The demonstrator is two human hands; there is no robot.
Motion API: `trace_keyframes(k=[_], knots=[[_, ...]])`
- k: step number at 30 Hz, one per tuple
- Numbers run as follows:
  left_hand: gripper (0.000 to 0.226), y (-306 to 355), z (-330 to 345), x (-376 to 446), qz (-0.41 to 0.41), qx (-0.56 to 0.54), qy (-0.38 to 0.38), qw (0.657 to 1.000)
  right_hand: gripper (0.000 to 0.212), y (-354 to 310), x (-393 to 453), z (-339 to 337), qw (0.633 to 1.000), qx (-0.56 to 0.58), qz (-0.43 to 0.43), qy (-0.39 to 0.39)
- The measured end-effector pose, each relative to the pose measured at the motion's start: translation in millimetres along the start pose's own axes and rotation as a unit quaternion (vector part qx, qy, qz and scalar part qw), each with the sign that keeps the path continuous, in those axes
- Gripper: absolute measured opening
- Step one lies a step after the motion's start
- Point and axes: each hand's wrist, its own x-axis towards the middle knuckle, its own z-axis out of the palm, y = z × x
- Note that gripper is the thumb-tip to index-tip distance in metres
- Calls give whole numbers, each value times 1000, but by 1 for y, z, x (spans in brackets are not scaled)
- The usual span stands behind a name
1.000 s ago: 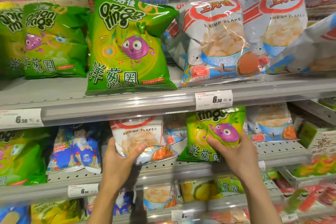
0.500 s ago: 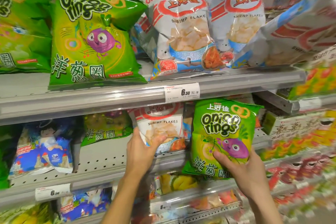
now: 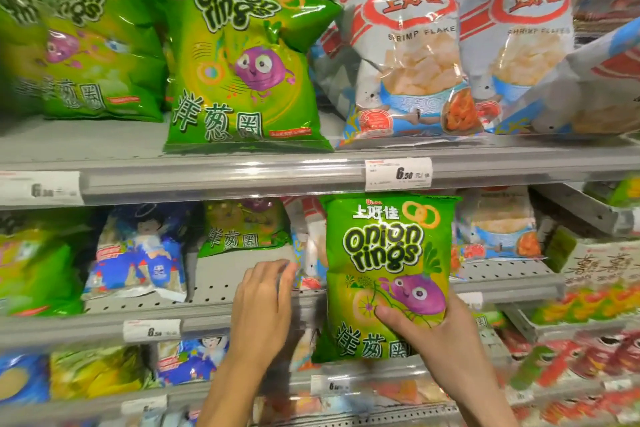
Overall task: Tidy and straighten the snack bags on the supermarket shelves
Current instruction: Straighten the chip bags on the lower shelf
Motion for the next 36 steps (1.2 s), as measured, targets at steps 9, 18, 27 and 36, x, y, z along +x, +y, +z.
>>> trace_keyframes(k=[9,18,27,36], knots=[[34,-108,-91,-35,32,101,124,987,52,-30,-13,128,997,-9,-44,-57],[36,-175,-129,-41,133,127,66,981,55,-42,17,211,996,-43,-51,57],[49,-176,-121,-47,88,144,57,984,63,-30,40,208,991,-117,-34,51],[55,-174,-122,-50,95,148,41,984,59,-29,48,226,991,-110,0,-79]])
